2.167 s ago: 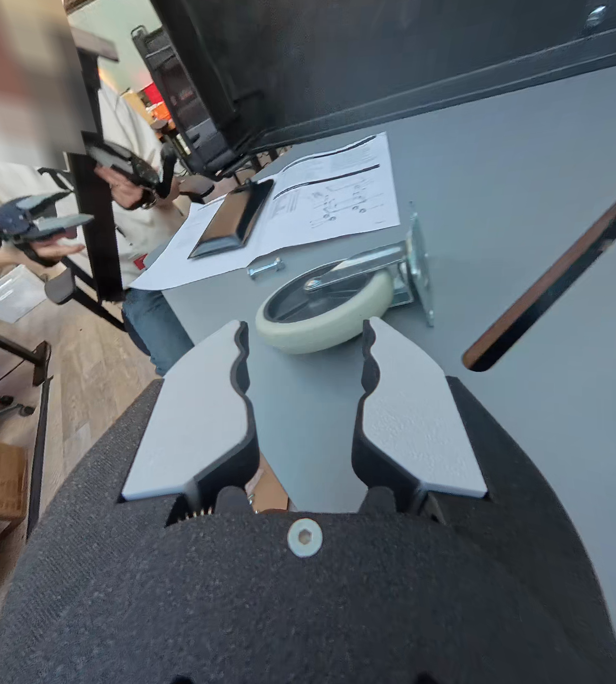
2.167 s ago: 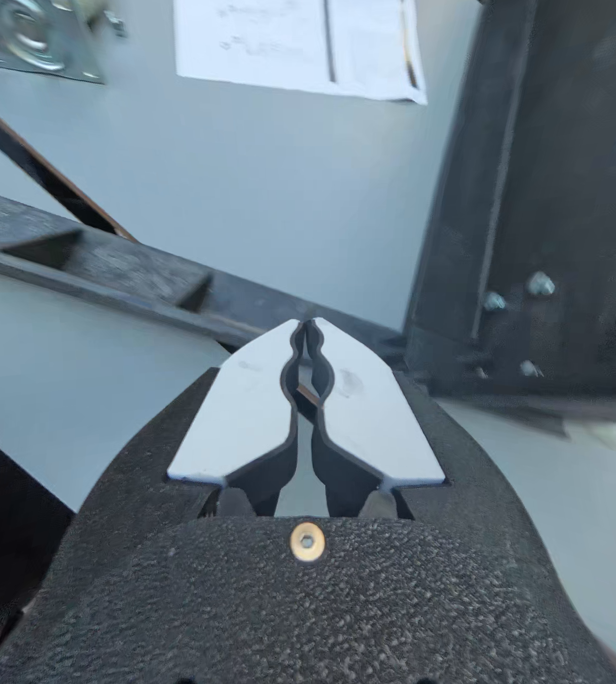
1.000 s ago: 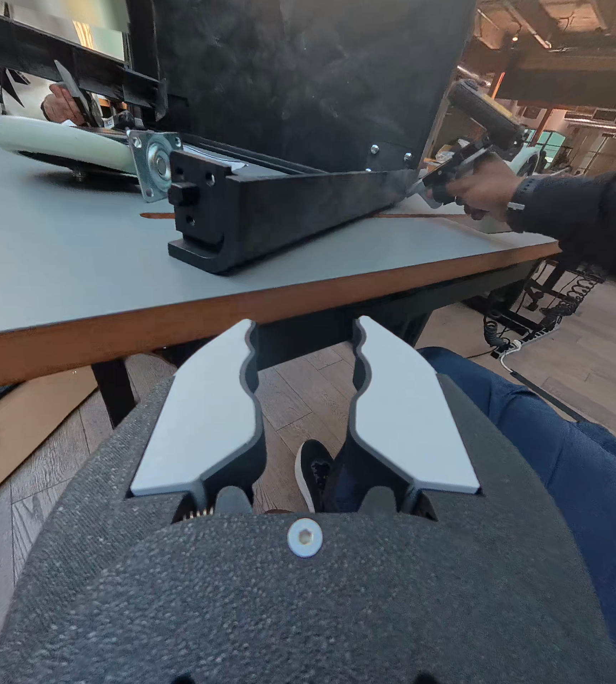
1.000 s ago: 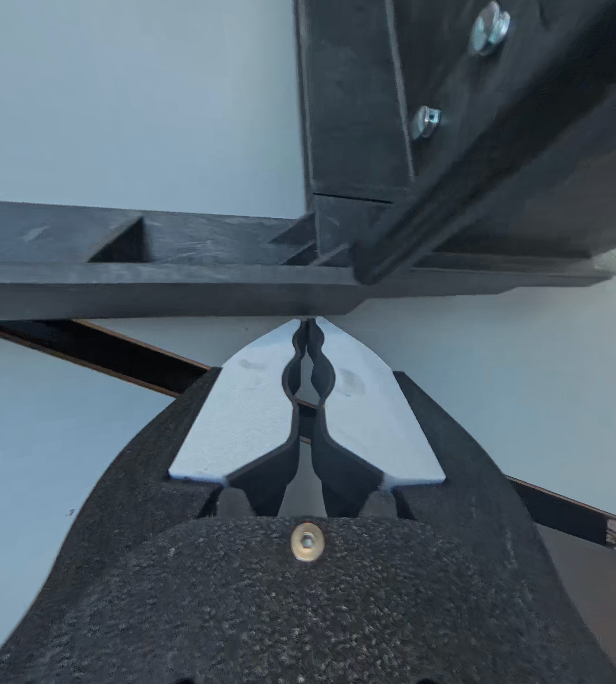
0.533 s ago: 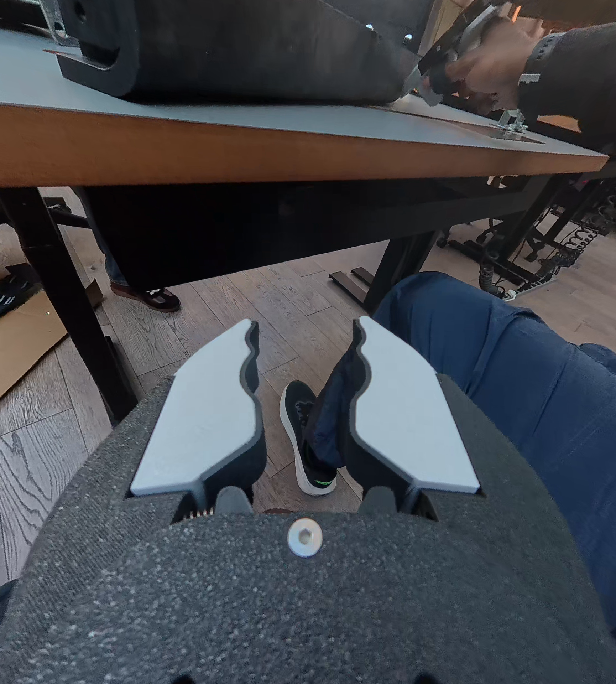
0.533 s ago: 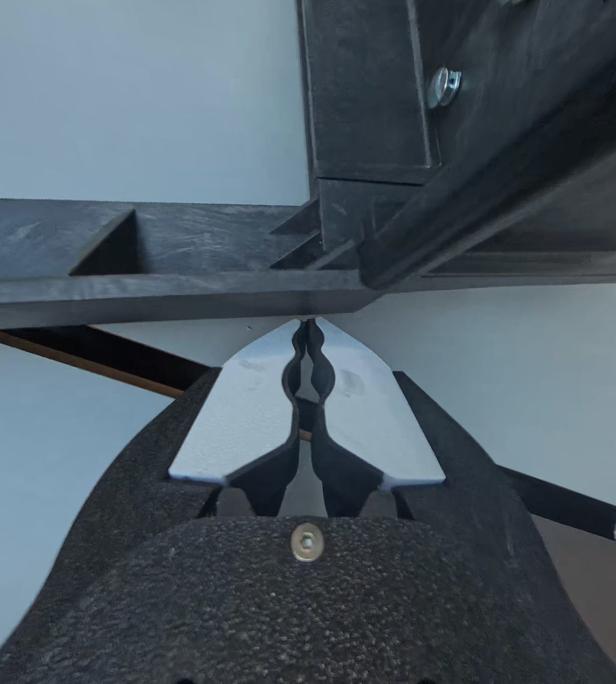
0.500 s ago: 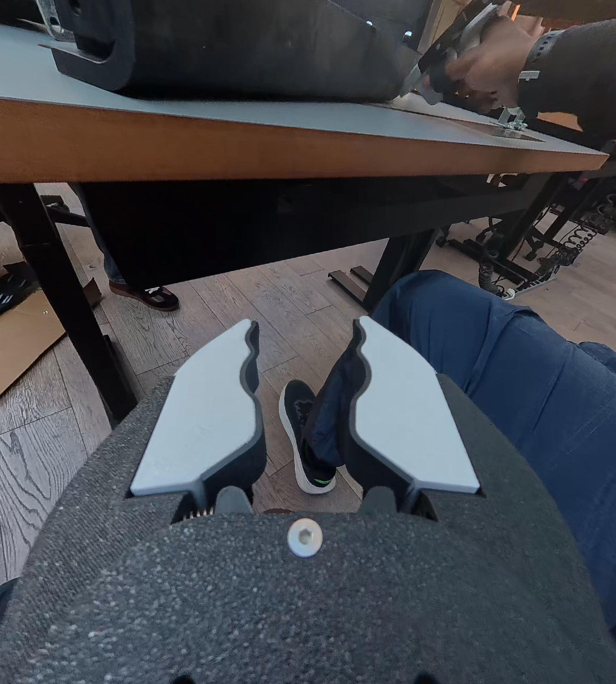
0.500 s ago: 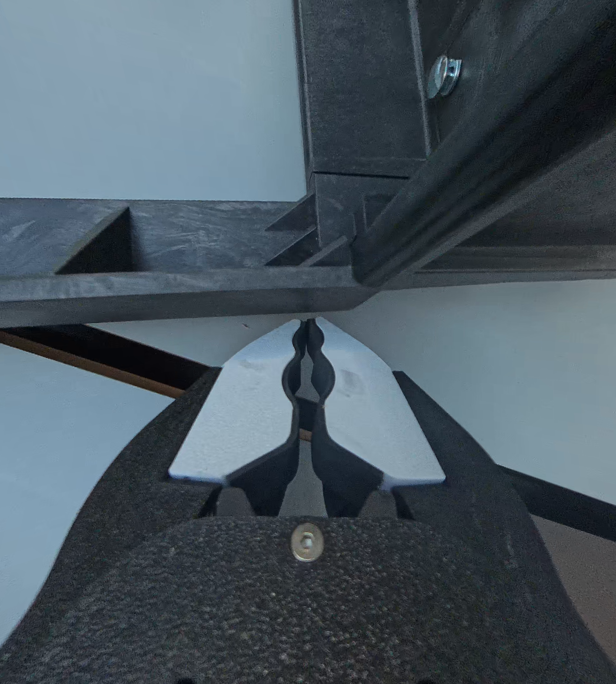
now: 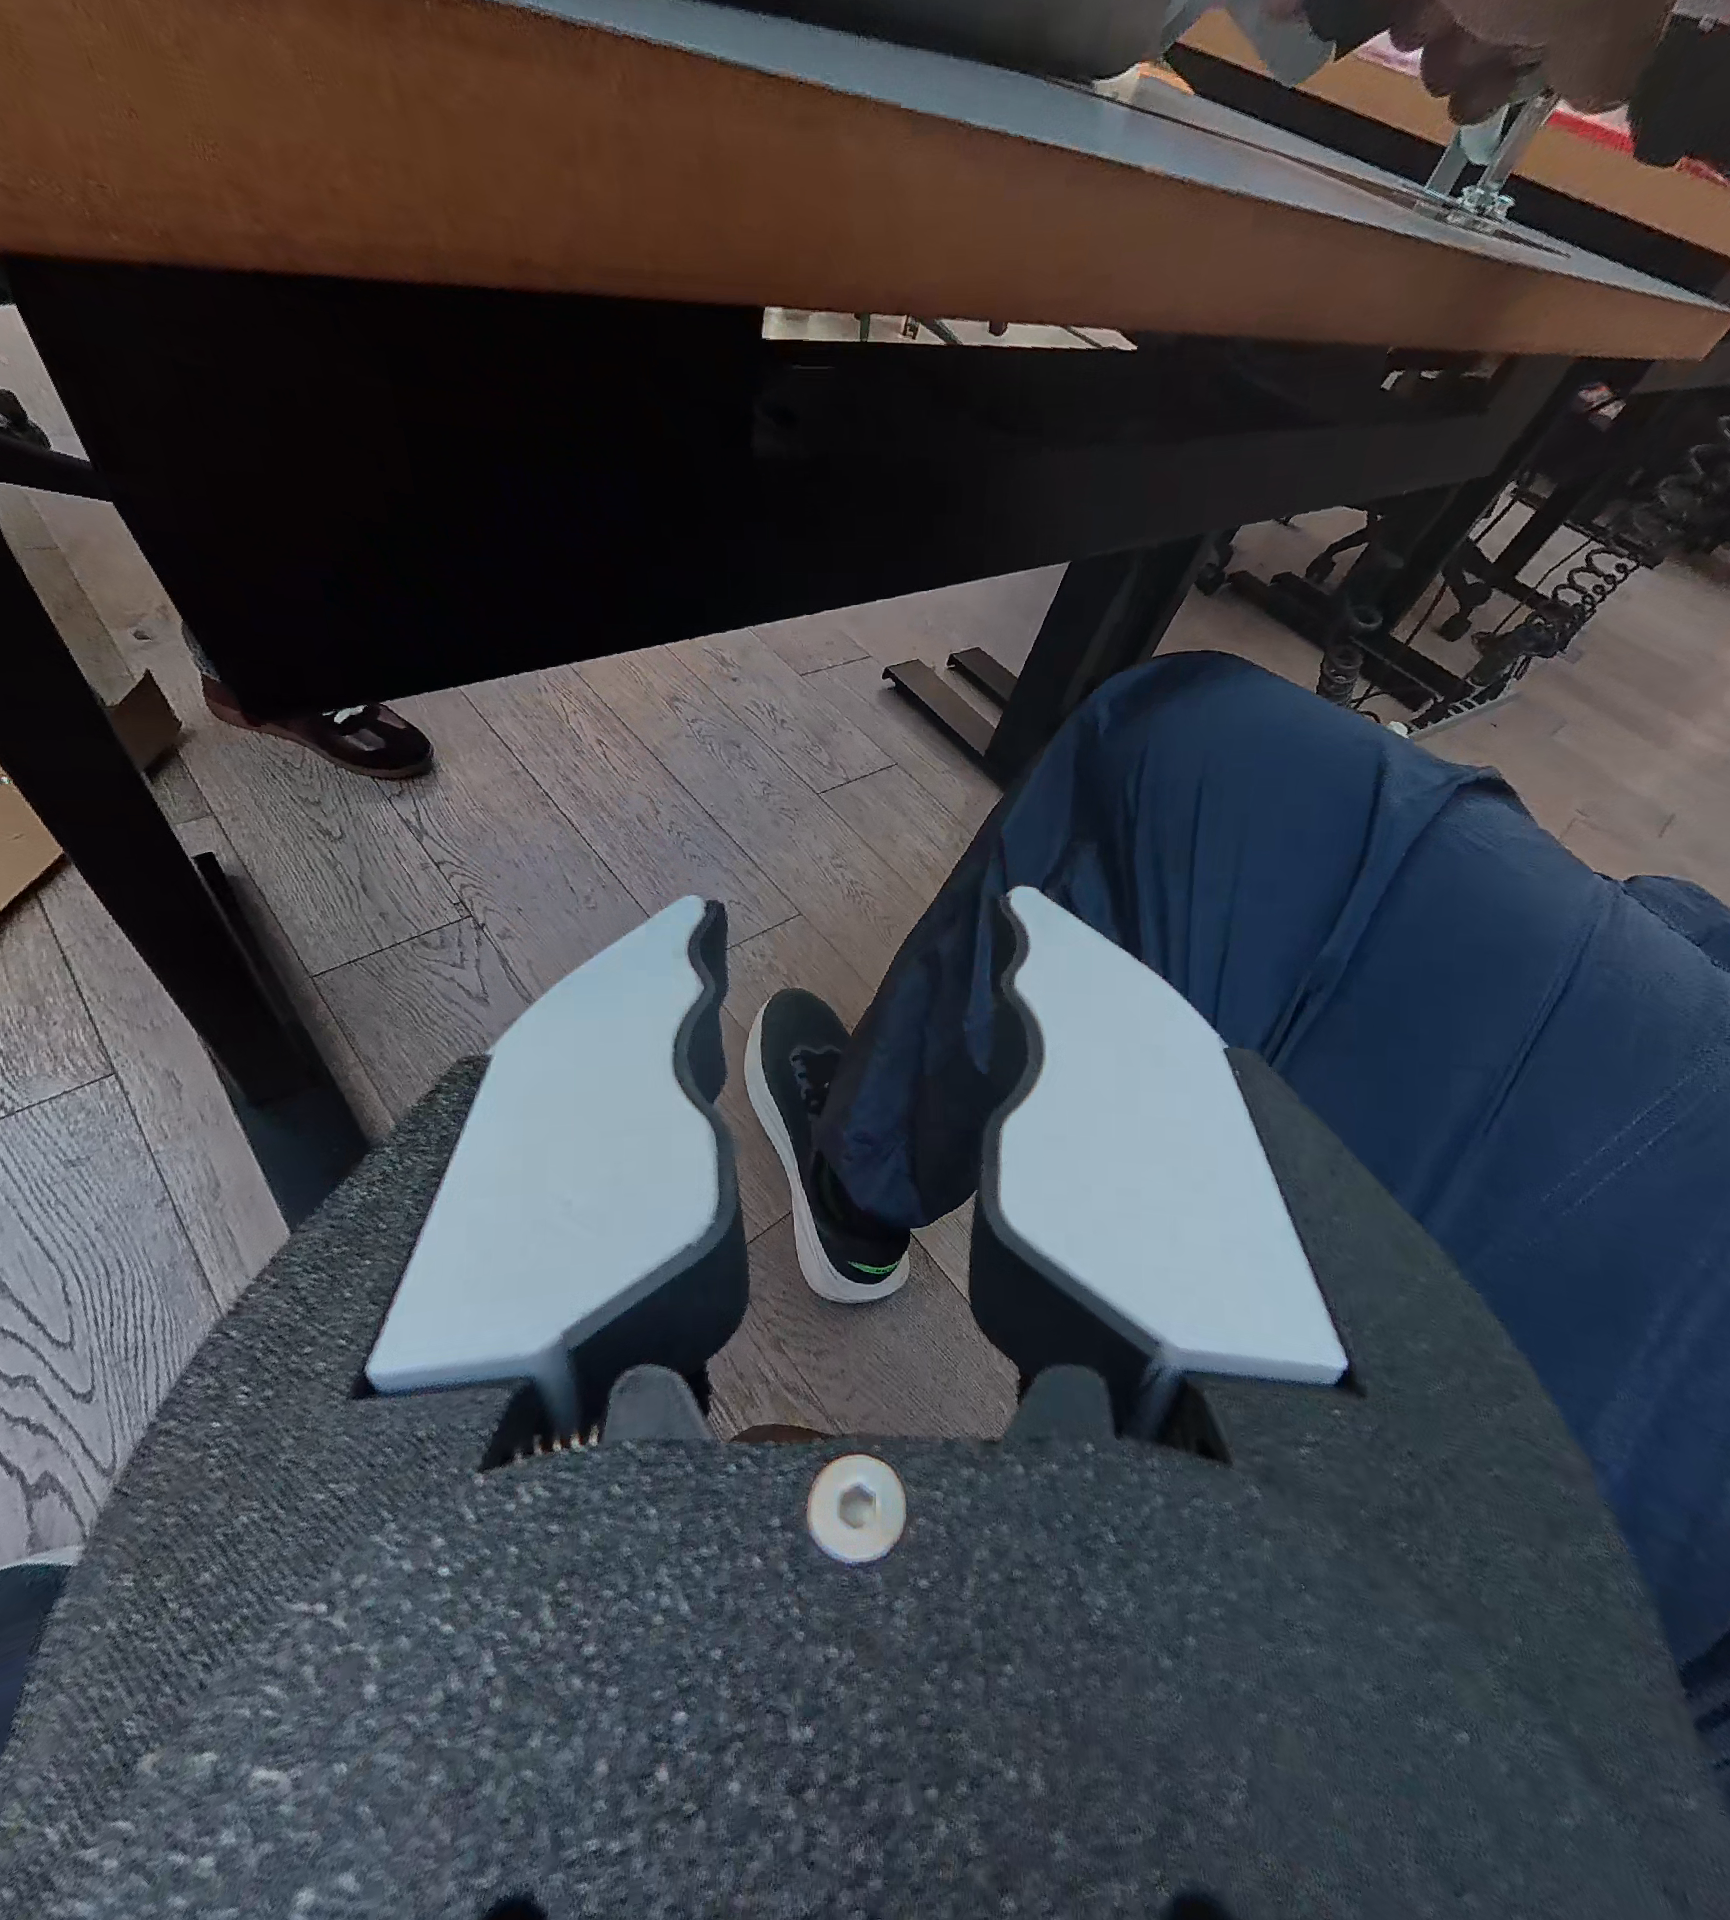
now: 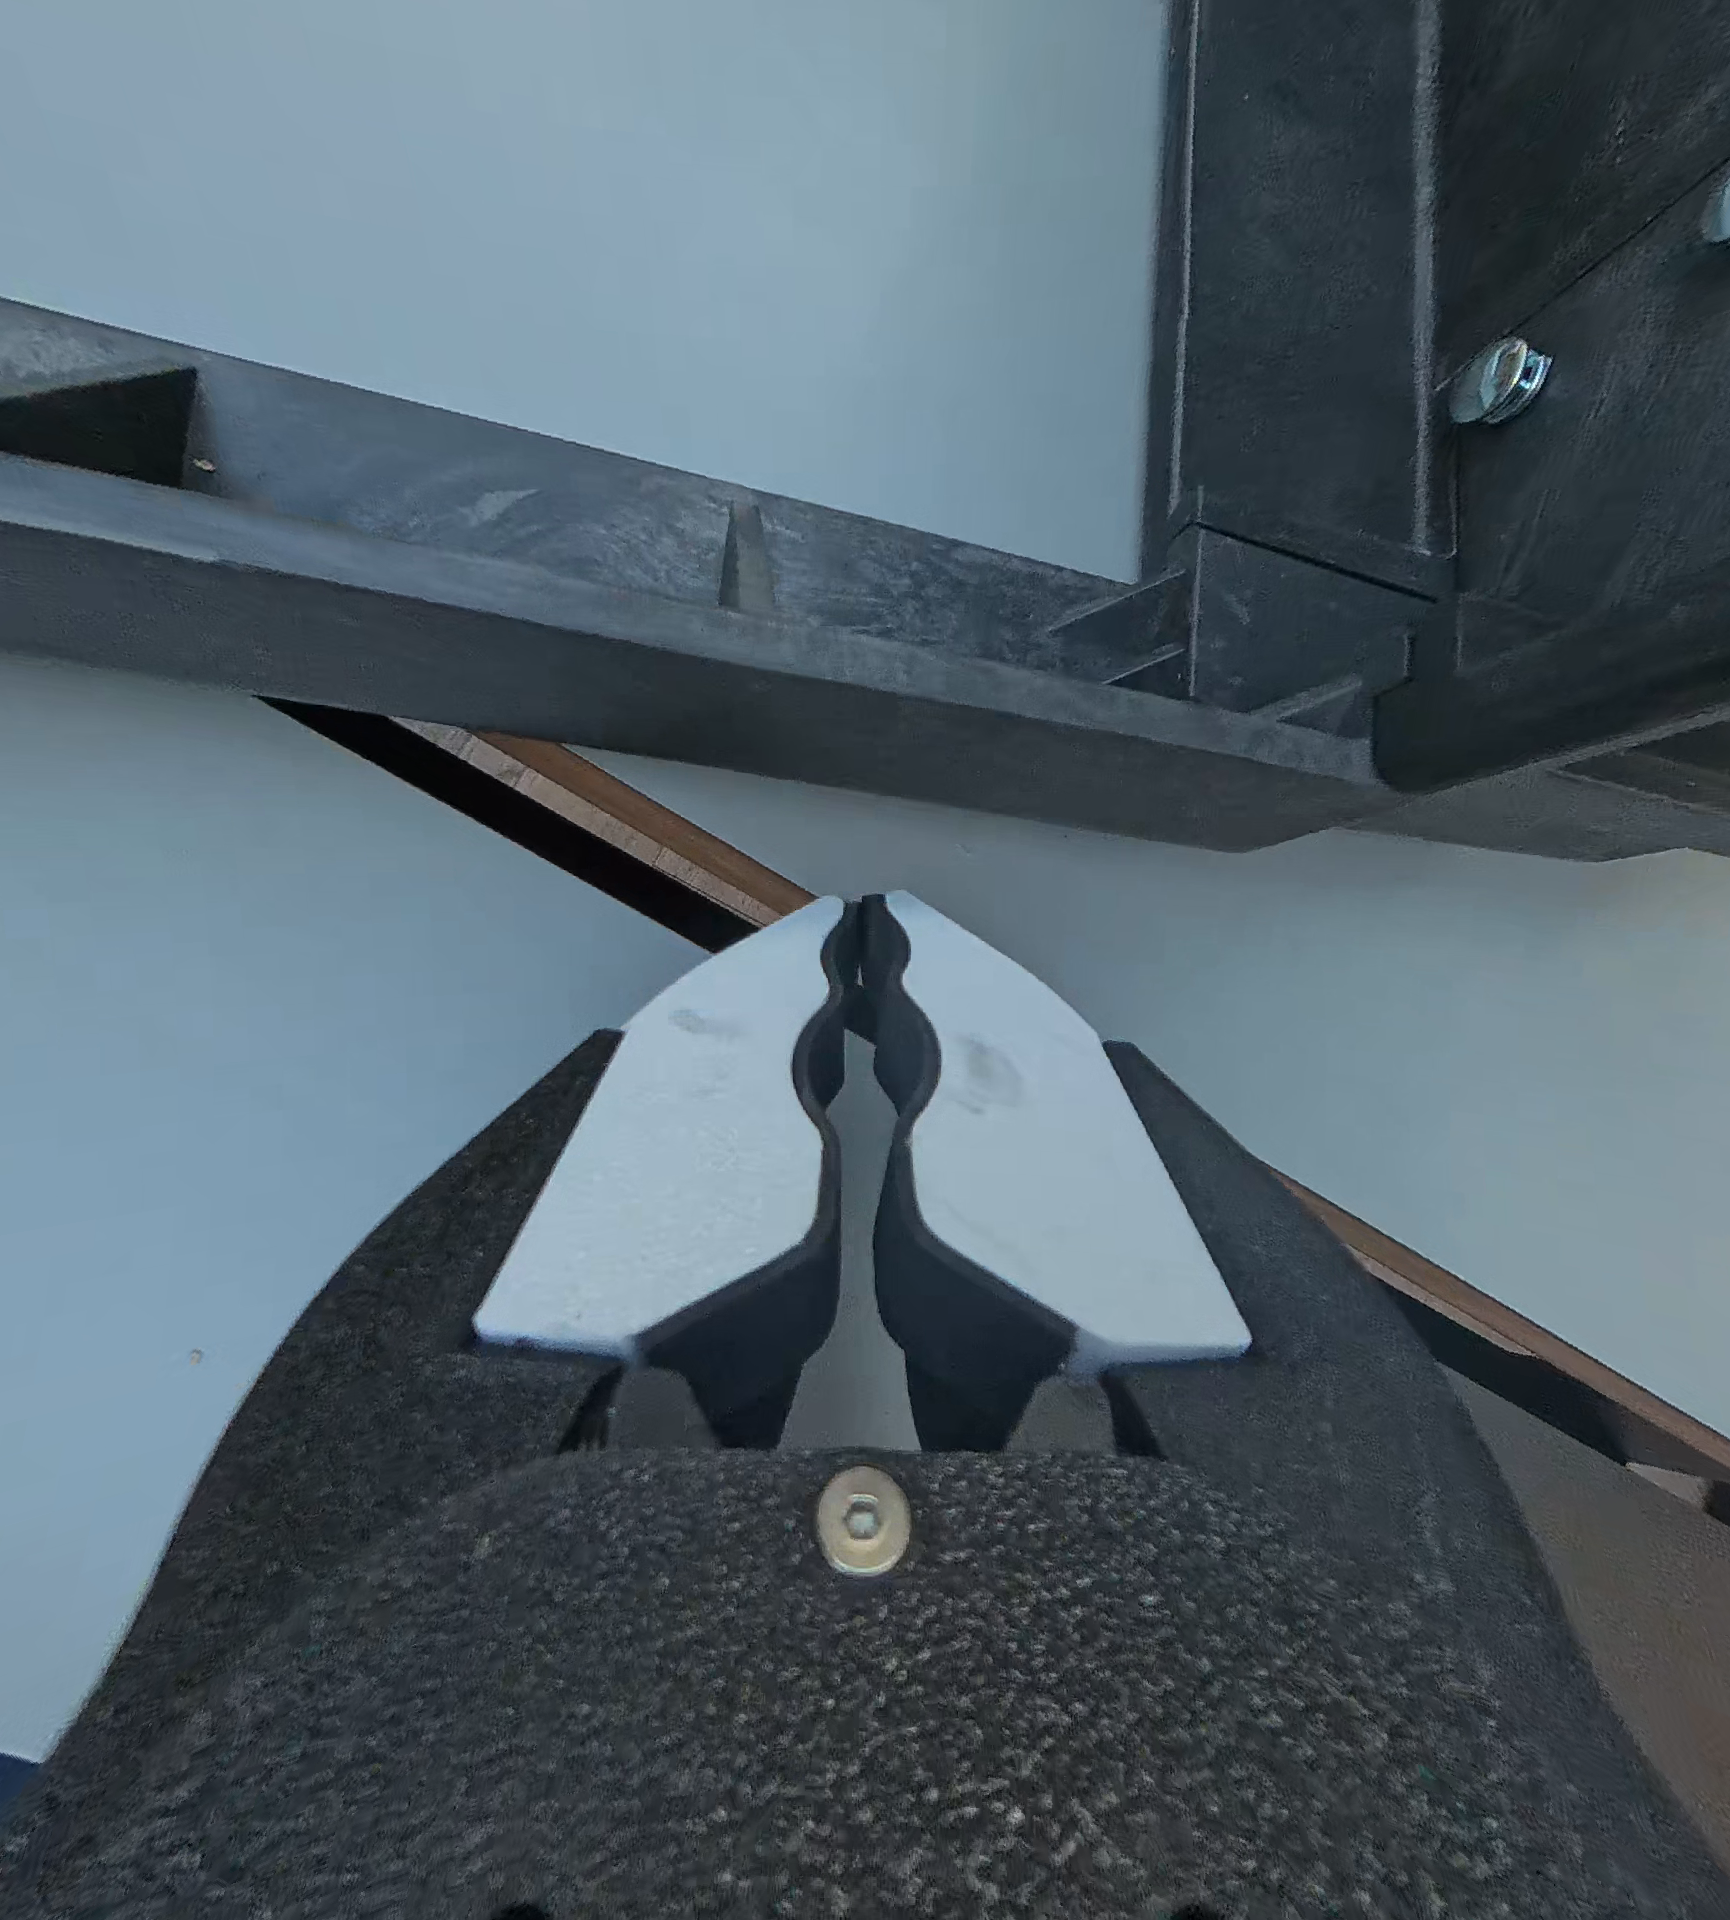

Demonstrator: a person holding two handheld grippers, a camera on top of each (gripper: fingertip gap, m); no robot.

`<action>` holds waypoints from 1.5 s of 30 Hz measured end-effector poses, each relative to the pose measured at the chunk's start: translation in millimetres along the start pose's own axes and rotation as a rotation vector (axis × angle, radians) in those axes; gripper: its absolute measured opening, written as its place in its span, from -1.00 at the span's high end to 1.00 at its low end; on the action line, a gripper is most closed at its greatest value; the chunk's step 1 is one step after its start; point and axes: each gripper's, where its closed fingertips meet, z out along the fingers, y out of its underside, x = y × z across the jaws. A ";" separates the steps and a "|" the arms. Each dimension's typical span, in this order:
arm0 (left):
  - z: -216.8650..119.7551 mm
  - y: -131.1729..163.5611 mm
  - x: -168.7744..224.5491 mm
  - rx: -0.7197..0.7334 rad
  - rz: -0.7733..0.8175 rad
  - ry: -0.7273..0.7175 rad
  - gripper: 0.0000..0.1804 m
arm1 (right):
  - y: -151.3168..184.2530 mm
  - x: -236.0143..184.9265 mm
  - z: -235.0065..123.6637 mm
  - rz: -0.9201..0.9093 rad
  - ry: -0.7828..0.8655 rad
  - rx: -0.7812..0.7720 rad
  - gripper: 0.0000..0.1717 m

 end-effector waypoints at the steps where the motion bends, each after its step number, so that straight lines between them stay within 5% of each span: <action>1: 1.3 0.6 -0.7 -0.004 -0.002 0.001 0.46 | 0.7 0.8 -0.6 0.001 -0.002 -0.002 1.00; 16: 0.4 -5.2 -20.7 -0.083 -0.068 0.041 0.45 | 17.9 -2.8 -2.8 -0.011 -0.042 -0.065 1.00; 26: -78.1 -76.7 -86.5 0.007 0.125 -0.017 0.45 | -35.1 -28.9 -67.0 -0.178 -0.013 0.024 1.00; 37: -76.3 -185.5 -218.9 0.036 0.174 -0.197 0.45 | -192.0 -90.5 -74.7 -0.334 -0.103 0.192 0.84; 41: -52.6 -225.7 -271.9 0.043 0.184 -0.242 0.45 | -302.0 -94.8 -22.7 -0.333 -0.126 0.322 0.85; 45: -20.0 -248.8 -309.0 0.126 0.102 -0.224 0.45 | -420.2 -75.0 76.5 -0.208 -0.167 0.377 0.90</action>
